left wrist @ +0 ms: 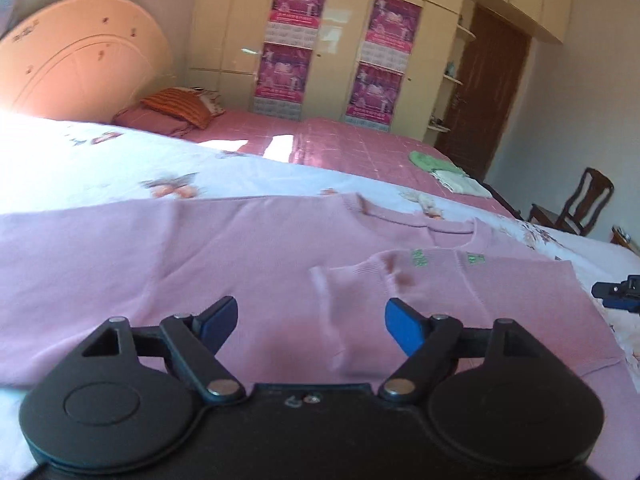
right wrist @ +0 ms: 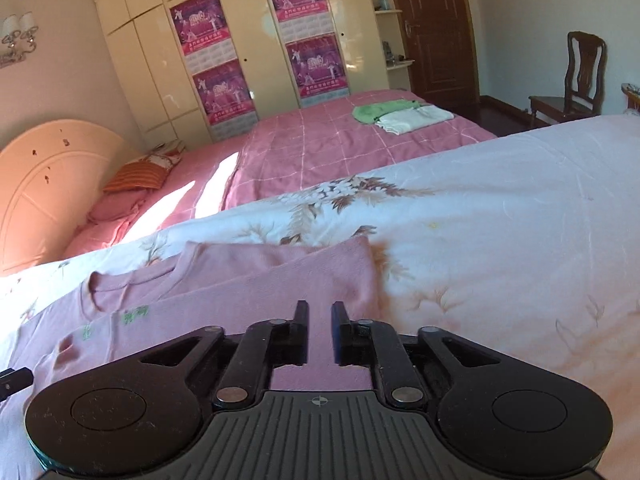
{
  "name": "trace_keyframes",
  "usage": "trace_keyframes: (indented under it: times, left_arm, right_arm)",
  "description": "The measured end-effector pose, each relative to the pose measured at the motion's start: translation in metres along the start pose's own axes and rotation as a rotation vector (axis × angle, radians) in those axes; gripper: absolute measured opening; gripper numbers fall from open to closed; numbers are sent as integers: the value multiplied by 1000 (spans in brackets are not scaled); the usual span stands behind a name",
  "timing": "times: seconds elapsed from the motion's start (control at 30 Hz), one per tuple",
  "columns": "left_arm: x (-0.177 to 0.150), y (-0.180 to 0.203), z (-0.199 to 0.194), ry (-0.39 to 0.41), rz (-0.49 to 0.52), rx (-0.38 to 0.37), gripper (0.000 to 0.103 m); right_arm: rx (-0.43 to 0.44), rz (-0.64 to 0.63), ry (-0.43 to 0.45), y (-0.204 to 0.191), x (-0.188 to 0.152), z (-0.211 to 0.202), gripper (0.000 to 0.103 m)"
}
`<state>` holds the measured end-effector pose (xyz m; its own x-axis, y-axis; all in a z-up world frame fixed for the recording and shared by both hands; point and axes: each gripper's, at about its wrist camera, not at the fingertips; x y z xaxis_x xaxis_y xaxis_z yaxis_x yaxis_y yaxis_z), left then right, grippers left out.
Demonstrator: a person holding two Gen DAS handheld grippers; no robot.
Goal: Fold small clothes
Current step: 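Grasp the other sleeve cuff with the left tool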
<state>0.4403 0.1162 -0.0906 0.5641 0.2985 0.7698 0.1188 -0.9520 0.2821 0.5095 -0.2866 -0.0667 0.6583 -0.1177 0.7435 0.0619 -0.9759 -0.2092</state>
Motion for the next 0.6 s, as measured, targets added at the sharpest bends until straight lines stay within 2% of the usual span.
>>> trace_keyframes:
  times: [0.03,0.2,0.3,0.37,0.43,0.53,0.6]
  left_arm:
    - [-2,-20,-14,11,-34,31,79]
    - [-10,-148,-84,56,-272,222,72]
    - [-4,-215,-116,98,-433,300,68]
    - [-1,-253,-133,138,-531,333,68]
    - [1,-282,-141,161,-625,333,60]
    - [2,-322,-147,211,-771,291,58]
    - [3,-339,-145,235,-815,264,54]
  right_arm:
    - [3,-2,14,-5,-6,-8,63]
    - [76,20,10,-32,-30,-35,62]
    - [105,24,-7,-56,-43,-40,55]
    - [121,35,-23,-75,-50,-40,55]
    - [137,42,-33,-93,-55,-39,55]
    - [154,31,-34,-119,-54,-37,55]
    - [154,29,-28,-131,-50,-34,55]
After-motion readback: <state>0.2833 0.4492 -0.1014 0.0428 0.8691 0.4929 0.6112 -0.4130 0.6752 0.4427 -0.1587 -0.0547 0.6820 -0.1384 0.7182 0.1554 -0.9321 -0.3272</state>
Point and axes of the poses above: each gripper's, at about its wrist camera, not at the fingertips, and z roughly the way its jaws point, y to its right, x to its top, and after that the axes turned 6 degrees about -z, right-handed
